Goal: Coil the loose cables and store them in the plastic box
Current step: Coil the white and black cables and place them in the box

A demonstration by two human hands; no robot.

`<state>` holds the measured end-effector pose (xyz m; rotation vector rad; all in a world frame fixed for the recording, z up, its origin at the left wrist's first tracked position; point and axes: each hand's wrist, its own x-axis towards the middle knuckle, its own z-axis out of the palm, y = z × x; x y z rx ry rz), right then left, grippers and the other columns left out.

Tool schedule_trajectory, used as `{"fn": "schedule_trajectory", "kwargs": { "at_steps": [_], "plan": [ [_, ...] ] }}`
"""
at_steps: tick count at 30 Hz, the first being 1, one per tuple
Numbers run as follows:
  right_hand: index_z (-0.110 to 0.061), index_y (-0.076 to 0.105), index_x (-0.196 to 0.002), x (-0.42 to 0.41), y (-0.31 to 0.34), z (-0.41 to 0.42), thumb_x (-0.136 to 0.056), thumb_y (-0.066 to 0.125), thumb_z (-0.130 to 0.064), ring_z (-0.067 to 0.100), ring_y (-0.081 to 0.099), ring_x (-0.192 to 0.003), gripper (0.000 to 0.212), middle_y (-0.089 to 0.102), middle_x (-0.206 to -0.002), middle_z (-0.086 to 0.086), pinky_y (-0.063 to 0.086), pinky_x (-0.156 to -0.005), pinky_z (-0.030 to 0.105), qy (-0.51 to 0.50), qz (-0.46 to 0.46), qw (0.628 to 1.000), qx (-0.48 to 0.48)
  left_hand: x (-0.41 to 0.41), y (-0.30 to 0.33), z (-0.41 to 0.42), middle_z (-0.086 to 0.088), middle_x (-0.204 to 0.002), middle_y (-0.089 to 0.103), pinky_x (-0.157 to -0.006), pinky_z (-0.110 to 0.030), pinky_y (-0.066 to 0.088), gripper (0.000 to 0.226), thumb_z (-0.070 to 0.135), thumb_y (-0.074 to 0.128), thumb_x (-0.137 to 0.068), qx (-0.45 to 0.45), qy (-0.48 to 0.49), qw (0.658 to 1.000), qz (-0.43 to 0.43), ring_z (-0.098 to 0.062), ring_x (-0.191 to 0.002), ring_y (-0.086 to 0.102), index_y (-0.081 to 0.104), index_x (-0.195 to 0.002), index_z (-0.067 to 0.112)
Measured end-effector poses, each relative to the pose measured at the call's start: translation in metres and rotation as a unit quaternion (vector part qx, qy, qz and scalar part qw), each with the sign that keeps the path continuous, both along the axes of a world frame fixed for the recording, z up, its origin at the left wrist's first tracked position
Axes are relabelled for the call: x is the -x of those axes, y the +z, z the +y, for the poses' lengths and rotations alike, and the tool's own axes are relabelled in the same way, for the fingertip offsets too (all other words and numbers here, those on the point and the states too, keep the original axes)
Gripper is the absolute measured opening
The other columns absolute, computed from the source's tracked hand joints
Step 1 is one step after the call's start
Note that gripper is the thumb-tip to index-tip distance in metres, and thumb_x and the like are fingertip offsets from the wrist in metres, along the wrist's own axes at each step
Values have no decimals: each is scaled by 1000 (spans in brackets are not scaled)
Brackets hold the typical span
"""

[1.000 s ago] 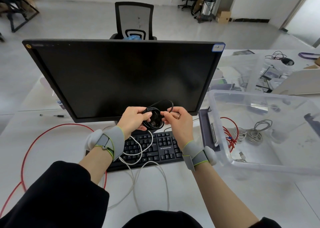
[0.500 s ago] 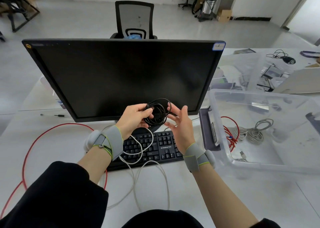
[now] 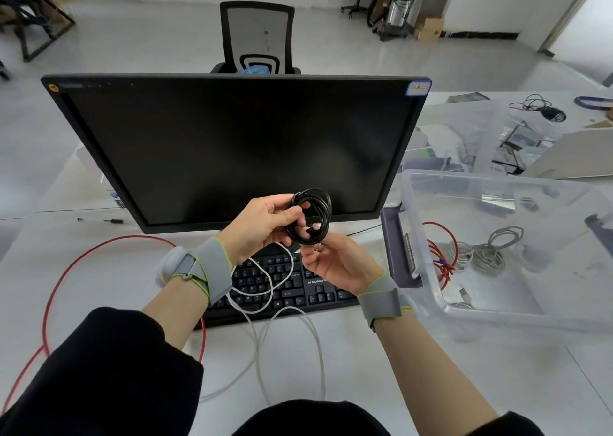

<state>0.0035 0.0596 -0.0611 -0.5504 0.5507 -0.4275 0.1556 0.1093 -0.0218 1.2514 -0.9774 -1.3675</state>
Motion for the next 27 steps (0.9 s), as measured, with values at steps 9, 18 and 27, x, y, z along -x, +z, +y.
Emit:
{"fn": "schedule_trajectory", "kwargs": {
  "at_steps": [9, 18, 27],
  "plan": [
    [-1, 52, -82, 11, -9, -18, -95, 49, -4, 10, 54, -51, 13, 50, -71, 10, 45, -44, 14, -150, 62, 980, -120, -10, -4, 0, -4, -71, 57, -45, -16, 45, 16, 4, 47, -96, -24, 16, 999, -23, -13, -63, 67, 61, -100, 8],
    [3, 55, -86, 5, 4, -26, -94, 51, 1, 16, 69, -63, 9, 62, -84, 19, 55, -52, 17, -321, 66, 942, -75, -22, -20, -2, -6, -71, 57, -43, -15, 46, 11, 4, 51, -95, -65, 49, 990, -116, -12, -59, 68, 61, -92, 7],
    [-2, 65, -87, 5, 26, -21, -92, 57, -6, 11, 63, -59, 10, 69, -80, 9, 57, -66, 17, -362, 141, 917, 95, -20, -50, -6, -4, -71, 59, -47, -16, 50, 9, 9, 55, -93, -108, 137, 967, -184, -15, -65, 68, 64, -96, 9]
  ]
}}
